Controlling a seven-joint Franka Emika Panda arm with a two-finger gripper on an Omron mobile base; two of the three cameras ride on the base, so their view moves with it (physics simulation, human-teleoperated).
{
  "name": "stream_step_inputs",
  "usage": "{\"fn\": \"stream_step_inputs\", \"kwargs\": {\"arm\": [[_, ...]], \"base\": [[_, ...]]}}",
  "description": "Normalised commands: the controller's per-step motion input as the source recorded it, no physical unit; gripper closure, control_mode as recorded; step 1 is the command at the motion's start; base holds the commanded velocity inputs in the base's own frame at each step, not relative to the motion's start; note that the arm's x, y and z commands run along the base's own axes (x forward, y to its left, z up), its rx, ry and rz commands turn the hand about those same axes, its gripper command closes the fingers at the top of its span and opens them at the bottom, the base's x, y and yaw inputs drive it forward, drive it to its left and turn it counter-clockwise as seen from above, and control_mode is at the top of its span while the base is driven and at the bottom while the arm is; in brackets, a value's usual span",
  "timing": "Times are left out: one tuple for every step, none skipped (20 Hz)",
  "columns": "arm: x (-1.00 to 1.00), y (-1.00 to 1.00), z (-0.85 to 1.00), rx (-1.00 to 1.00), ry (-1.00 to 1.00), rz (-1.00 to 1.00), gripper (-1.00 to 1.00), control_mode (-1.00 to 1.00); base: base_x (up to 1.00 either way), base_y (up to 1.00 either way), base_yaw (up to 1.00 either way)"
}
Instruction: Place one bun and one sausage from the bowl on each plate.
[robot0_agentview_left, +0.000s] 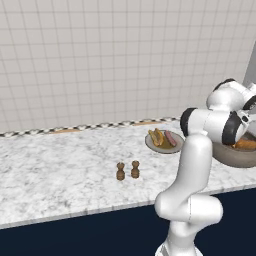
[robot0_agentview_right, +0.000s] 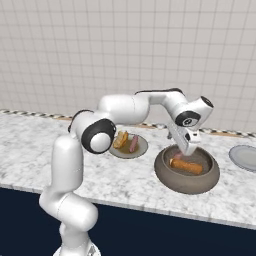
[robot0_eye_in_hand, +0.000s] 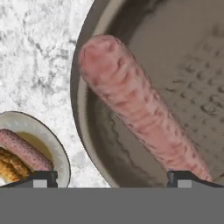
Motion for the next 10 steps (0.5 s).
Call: {"fn": "stream_step_inputs", "kwargs": {"arm": [[0.0,-0.24,-0.03,-0.15,0.0,-0.4,-1.0,-1.0],[-0.02,-0.26,-0.02,-0.13,0.0,-0.4,-1.0,-1.0],[-0.06,-0.36,0.0,-0.11,0.0,-0.4,-1.0,-1.0],[-0.03,-0.34,0.0,-0.11,0.0,-0.4,-1.0,-1.0],[0.0,-0.37,0.0,-0.09,0.0,-0.39,-1.0,-1.0],[-0.04,-0.37,0.0,-0.07,0.0,-0.37,-1.0,-1.0],[0.0,-0.36,0.0,-0.07,0.01,-0.34,-1.0,-1.0],[0.0,-0.39,-0.04,-0.08,0.0,-0.31,-1.0,-1.0],[-0.04,-0.39,0.0,-0.04,0.0,-0.23,-1.0,-1.0],[0.0,-0.29,-0.01,-0.01,0.0,-0.14,-1.0,-1.0]], "base": [[0.0,0.0,0.0],[0.0,0.0,0.0],[0.0,0.0,0.0],[0.0,0.0,0.0],[0.0,0.0,0.0],[0.0,0.0,0.0],[0.0,0.0,0.0],[0.0,0.0,0.0],[0.0,0.0,0.0],[0.0,0.0,0.0]]}}
